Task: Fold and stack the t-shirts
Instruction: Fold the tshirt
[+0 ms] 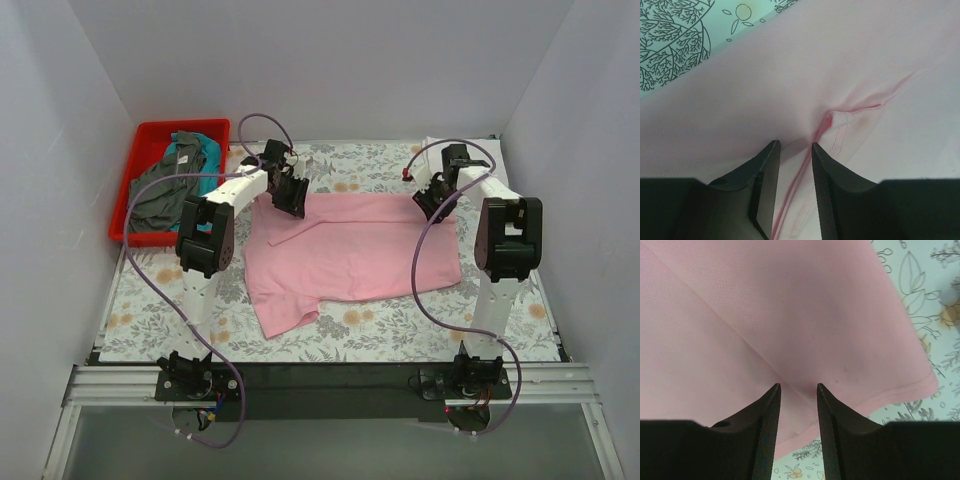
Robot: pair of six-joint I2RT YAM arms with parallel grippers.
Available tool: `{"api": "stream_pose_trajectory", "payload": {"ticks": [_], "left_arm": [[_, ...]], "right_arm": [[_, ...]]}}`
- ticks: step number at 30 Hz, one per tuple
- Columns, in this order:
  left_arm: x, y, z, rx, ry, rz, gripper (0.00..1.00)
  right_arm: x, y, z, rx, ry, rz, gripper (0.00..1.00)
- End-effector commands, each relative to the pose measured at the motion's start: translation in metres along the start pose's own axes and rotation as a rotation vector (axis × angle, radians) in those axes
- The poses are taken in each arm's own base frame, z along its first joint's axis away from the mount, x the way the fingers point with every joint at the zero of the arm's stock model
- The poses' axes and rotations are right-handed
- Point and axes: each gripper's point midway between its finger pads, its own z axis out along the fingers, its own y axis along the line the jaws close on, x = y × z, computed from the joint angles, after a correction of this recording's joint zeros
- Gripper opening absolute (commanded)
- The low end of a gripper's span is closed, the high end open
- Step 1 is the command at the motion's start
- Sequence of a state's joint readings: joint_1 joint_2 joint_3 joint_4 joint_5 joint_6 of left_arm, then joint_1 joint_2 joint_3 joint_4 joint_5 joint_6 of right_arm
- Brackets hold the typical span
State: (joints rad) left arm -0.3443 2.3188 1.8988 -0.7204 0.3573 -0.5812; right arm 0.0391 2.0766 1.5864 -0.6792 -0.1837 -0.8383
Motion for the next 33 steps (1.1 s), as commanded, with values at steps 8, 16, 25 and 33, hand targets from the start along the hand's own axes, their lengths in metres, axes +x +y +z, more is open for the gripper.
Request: {"api": "stream_pose_trajectory", "payload": {"ticks": [8, 16, 25, 33], "left_arm": [[-0.005, -0.044, -0.022, 0.092, -0.034, 0.087, 0.31], [0.011, -0.076, -0.024, 0.149, 0.003, 0.148, 0.3], [0.005, -0.08, -0.03, 0.107, -0.035, 0.181, 0.3], [-0.009, -0.095, -0.05, 0.138, -0.11, 0.262, 0.22]], "right_arm": [[-0.008, -0.008, 0.001, 0.007, -0.016, 0.011, 0.41], [-0.008, -0.009, 0.001, 0.013, -0.012, 0.008, 0.41], [-0.007, -0.005, 0.005, -0.009, -0.015, 0.011, 0.39], [0.003, -0.006, 0.011, -0.003, 0.023, 0.006, 0.37]]}}
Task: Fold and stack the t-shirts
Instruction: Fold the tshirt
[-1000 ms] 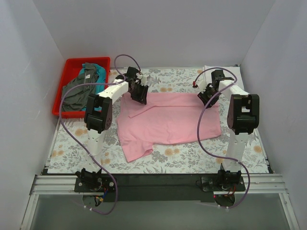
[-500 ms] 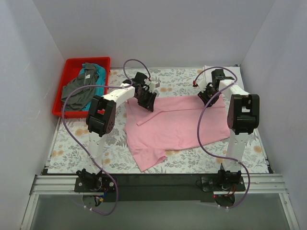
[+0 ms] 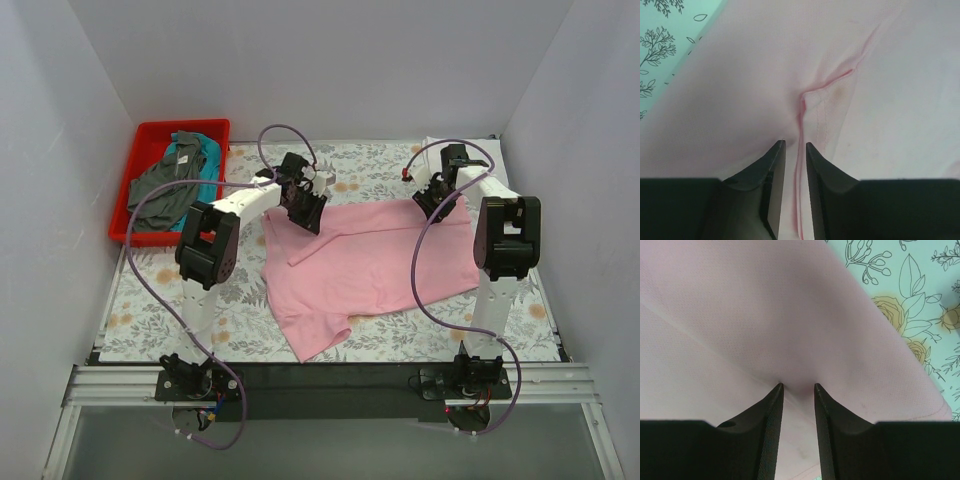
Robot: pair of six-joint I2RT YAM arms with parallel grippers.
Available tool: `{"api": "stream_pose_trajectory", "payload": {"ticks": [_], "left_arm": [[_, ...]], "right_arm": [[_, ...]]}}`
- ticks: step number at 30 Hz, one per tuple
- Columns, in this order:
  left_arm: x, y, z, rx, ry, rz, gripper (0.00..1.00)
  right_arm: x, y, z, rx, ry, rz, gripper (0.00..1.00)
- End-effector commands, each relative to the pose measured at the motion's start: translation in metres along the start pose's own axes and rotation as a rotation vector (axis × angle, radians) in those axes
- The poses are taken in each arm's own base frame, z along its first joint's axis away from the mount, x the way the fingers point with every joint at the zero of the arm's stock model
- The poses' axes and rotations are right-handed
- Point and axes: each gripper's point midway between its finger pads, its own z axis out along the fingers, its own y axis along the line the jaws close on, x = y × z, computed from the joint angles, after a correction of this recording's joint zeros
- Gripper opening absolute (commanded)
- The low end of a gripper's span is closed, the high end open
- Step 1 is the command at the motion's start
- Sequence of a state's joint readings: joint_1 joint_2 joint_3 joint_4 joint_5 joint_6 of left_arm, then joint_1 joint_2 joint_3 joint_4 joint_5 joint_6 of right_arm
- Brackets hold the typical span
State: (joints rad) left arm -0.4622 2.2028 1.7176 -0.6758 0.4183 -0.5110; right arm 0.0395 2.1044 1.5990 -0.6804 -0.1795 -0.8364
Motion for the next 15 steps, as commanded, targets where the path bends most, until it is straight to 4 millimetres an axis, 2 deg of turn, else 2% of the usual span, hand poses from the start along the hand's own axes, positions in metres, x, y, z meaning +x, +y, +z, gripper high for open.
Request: {"api": "stream_pose_trajectory", "payload": {"ticks": [1, 5, 11, 15], "left_arm": [[-0.045, -0.025, -0.051, 0.01, -0.157, 0.121, 0.21], [-0.043, -0.024, -0.046, -0.002, -0.138, 0.122, 0.17], [-0.046, -0.007, -0.028, -0.096, -0.115, 0.125, 0.16], [-0.045, -0.004, -0.018, -0.122, -0.097, 0.144, 0.16]], "right_arm": [[0.0, -0.005, 0.004, 0.008, 0.01, 0.0, 0.37], [-0.001, -0.006, 0.006, 0.003, 0.008, 0.002, 0.37], [0.0, -0.006, 0.006, 0.005, 0.014, 0.006, 0.36], [0.004, -0.006, 0.008, 0.005, 0.027, 0.003, 0.35]]}}
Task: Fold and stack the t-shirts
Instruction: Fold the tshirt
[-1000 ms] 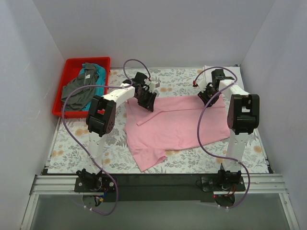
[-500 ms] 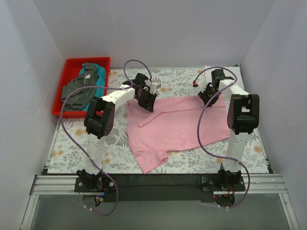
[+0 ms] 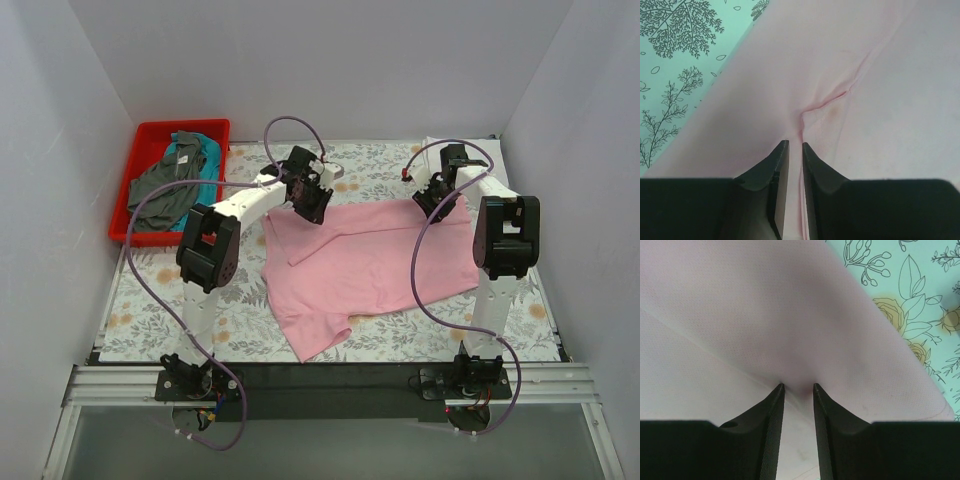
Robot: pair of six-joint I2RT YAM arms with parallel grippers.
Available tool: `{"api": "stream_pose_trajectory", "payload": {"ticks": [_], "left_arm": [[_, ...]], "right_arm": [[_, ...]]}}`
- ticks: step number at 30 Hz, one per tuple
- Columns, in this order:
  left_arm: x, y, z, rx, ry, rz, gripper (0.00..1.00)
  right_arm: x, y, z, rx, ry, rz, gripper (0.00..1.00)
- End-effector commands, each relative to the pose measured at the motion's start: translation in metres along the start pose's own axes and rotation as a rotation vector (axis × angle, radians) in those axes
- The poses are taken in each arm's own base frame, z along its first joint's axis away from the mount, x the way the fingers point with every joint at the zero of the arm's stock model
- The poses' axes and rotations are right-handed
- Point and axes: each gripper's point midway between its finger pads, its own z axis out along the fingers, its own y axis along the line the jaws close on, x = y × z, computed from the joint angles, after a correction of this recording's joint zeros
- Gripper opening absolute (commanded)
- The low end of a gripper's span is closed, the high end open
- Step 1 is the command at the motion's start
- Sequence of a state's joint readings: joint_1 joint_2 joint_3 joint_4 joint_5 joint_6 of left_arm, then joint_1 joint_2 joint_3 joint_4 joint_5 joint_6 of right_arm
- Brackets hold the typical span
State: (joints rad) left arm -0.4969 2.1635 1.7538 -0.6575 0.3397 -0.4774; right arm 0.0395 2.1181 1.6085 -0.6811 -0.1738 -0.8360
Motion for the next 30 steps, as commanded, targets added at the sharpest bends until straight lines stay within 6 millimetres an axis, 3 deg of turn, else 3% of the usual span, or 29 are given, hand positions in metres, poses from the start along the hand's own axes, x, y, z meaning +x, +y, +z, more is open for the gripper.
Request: {"api": "stream_pose_trajectory", "payload": {"ticks": [1, 13, 23, 26, 27, 30], "left_arm": [[-0.015, 0.004, -0.001, -0.05, -0.027, 0.048, 0.16], [0.006, -0.011, 0.015, -0.059, 0.049, 0.105, 0.16], [0.012, -0.027, 0.022, 0.001, 0.076, 0.099, 0.17], [0.012, -0.032, 0.022, 0.026, 0.077, 0.089, 0.24], [0.011, -0.032, 0.021, 0.023, 0.073, 0.085, 0.31], [-0.001, -0.03, 0.013, 0.001, 0.045, 0.095, 0.35]], "right_arm": [[0.004, -0.004, 0.005, 0.005, 0.023, 0.001, 0.35], [0.004, -0.004, 0.008, -0.002, 0.021, 0.0, 0.35], [0.004, -0.004, 0.009, -0.001, 0.023, 0.0, 0.34], [0.004, -0.004, 0.009, -0.002, 0.021, 0.0, 0.35], [0.004, -0.004, 0.009, -0.002, 0.024, 0.001, 0.34], [0.004, -0.002, 0.009, -0.005, 0.023, 0.0, 0.34]]}}
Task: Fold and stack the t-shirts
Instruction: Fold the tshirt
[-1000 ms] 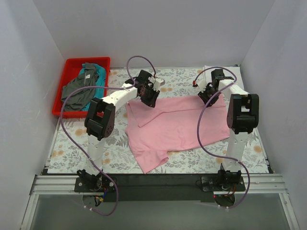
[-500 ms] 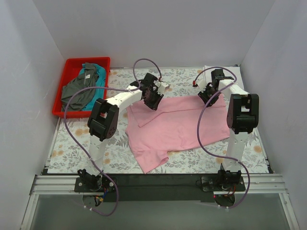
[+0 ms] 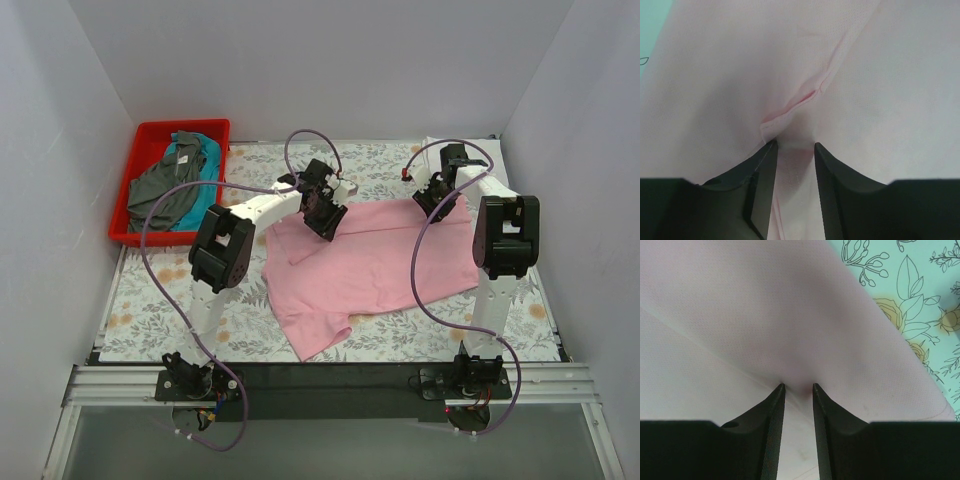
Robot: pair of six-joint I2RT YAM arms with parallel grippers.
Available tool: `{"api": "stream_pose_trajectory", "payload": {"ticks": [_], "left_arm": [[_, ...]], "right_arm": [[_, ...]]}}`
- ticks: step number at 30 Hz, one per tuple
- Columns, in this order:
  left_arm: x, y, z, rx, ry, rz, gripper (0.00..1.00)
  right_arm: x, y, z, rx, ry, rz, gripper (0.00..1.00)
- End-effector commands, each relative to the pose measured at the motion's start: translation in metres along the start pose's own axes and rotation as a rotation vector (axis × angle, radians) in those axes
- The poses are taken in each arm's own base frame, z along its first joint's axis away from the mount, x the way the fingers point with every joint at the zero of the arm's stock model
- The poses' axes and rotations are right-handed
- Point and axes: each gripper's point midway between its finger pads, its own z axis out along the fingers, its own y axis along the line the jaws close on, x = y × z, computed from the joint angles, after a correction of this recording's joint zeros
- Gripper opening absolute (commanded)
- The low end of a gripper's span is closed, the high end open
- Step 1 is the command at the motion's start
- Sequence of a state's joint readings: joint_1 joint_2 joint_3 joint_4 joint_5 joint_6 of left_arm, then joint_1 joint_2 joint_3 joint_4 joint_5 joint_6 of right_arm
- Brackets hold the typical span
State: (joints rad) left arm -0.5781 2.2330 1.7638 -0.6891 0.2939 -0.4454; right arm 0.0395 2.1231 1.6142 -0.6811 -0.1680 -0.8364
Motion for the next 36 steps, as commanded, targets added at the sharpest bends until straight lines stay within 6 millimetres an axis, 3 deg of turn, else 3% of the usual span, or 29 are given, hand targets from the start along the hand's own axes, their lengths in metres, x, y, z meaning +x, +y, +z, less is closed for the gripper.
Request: {"api": "stream_pose_trajectory", "payload": {"ticks": [1, 10, 22, 30, 36], "left_arm": [[-0.025, -0.001, -0.023, -0.02, -0.065, 0.024, 0.36], [-0.037, 0.003, -0.026, -0.042, -0.079, 0.03, 0.45], [-0.025, 0.002, -0.009, -0.013, -0.035, 0.015, 0.47], [-0.041, -0.019, -0.033, 0.048, -0.09, 0.028, 0.48], [-0.035, -0.04, -0.036, 0.114, -0.067, 0.032, 0.47]], "right_arm": [[0.005, -0.001, 0.009, -0.01, 0.021, 0.002, 0.34], [0.004, -0.002, 0.009, -0.008, 0.019, 0.0, 0.34], [0.006, -0.001, 0.009, -0.007, 0.024, -0.001, 0.34], [0.005, -0.002, 0.009, -0.006, 0.023, -0.003, 0.34], [0.004, -0.003, 0.01, -0.006, 0.02, -0.002, 0.34]]}}
